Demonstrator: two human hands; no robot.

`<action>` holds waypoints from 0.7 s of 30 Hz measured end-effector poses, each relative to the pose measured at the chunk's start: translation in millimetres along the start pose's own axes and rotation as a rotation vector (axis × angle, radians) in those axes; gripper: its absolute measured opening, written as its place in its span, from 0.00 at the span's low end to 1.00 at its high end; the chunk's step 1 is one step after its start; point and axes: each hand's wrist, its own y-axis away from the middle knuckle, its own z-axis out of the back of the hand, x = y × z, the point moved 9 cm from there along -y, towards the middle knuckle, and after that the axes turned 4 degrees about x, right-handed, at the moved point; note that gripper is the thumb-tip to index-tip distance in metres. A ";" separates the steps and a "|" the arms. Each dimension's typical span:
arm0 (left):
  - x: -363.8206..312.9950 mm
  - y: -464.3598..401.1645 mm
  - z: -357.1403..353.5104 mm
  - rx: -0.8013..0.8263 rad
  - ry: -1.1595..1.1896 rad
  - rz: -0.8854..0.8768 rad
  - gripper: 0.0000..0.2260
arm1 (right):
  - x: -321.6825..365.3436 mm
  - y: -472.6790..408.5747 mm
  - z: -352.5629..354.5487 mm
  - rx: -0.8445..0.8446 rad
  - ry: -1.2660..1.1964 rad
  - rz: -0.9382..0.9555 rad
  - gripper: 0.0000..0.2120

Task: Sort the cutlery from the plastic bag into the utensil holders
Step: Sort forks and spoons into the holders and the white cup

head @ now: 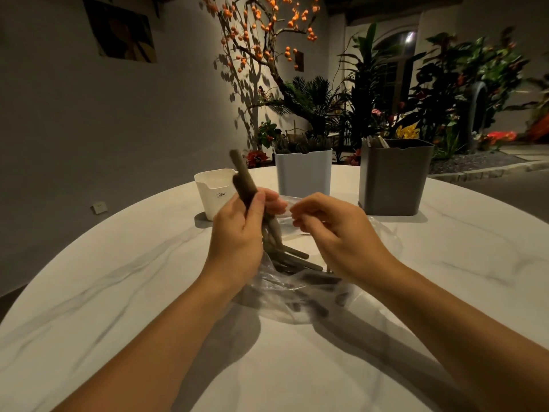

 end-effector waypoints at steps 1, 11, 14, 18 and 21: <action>1.2 -1.5 2.6 -0.025 0.077 0.056 0.12 | -5.4 -0.4 -2.8 0.032 -0.005 -0.038 0.10; 17.2 -3.0 -1.1 -0.066 0.717 0.322 0.14 | -24.2 13.8 -33.6 0.379 -0.400 -0.380 0.15; 22.3 -2.0 -2.4 -0.059 0.732 0.356 0.14 | -19.8 13.7 -37.0 0.369 -0.334 -0.337 0.10; 28.2 -0.5 -7.2 -0.005 0.621 0.370 0.14 | -19.0 5.9 -23.7 0.219 -0.304 -0.267 0.08; 34.8 0.5 -9.0 0.007 0.514 0.385 0.13 | -22.4 4.0 -15.2 0.180 -0.266 -0.243 0.08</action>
